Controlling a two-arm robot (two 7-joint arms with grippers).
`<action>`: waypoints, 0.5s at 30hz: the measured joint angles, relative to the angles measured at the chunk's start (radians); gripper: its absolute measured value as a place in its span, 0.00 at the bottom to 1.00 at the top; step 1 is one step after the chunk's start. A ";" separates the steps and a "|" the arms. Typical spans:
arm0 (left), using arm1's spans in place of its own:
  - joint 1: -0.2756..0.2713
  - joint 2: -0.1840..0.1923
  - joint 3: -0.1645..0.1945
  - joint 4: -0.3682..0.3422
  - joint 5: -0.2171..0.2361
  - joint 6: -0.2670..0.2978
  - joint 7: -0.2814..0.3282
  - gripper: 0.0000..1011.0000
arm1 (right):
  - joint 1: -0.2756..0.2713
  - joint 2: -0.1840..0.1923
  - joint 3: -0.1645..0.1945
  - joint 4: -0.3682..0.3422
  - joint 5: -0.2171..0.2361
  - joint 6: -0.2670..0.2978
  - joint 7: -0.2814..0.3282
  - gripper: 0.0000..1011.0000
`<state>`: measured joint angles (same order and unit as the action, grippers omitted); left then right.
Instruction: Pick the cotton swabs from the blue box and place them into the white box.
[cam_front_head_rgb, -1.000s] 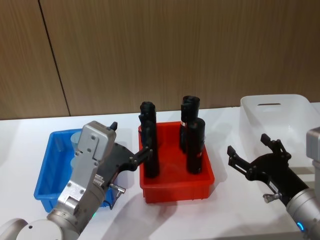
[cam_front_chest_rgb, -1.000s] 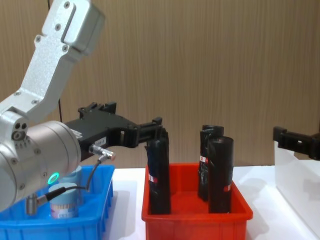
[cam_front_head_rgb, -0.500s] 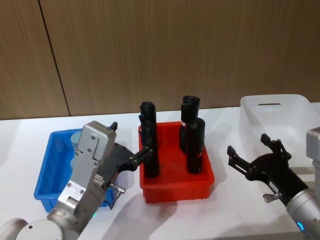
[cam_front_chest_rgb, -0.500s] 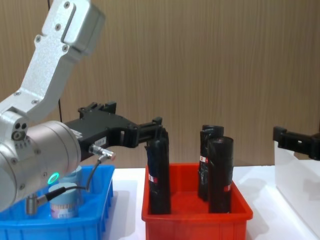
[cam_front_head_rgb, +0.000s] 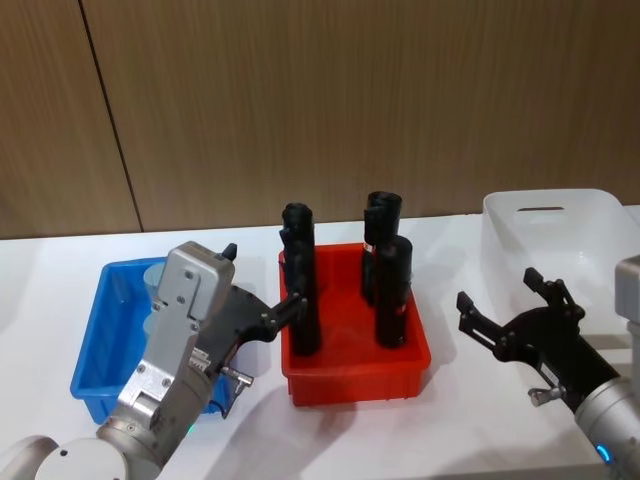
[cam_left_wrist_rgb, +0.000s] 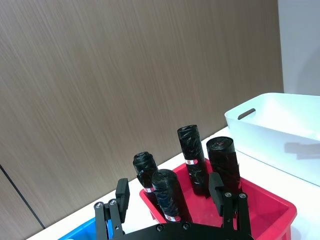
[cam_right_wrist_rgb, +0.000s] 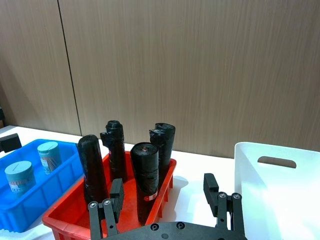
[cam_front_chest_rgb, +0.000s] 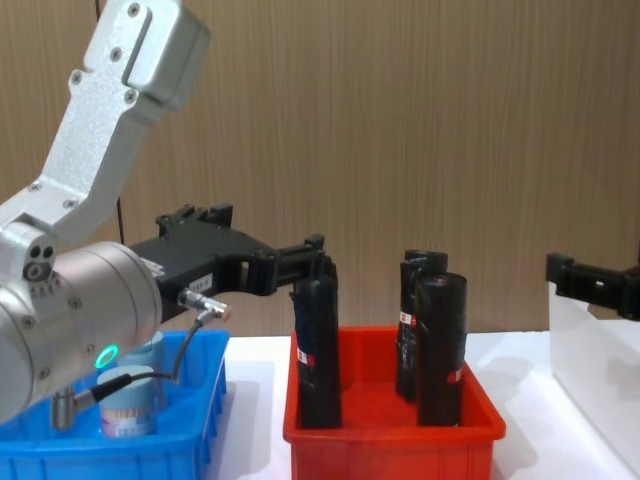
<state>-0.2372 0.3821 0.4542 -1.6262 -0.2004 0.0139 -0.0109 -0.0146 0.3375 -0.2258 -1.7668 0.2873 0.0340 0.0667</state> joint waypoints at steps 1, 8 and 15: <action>0.000 0.000 0.000 0.000 0.000 0.000 0.000 0.99 | 0.000 0.000 0.000 0.000 0.000 0.000 0.000 0.99; 0.000 0.000 0.000 0.000 0.000 0.000 0.000 0.99 | 0.000 0.000 0.000 0.000 0.000 0.000 0.000 0.99; 0.000 0.000 0.000 0.000 0.000 0.000 0.000 0.99 | 0.000 0.000 0.000 0.000 0.000 0.000 0.000 0.99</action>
<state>-0.2372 0.3819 0.4540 -1.6262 -0.2004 0.0138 -0.0112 -0.0146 0.3374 -0.2258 -1.7668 0.2874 0.0340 0.0667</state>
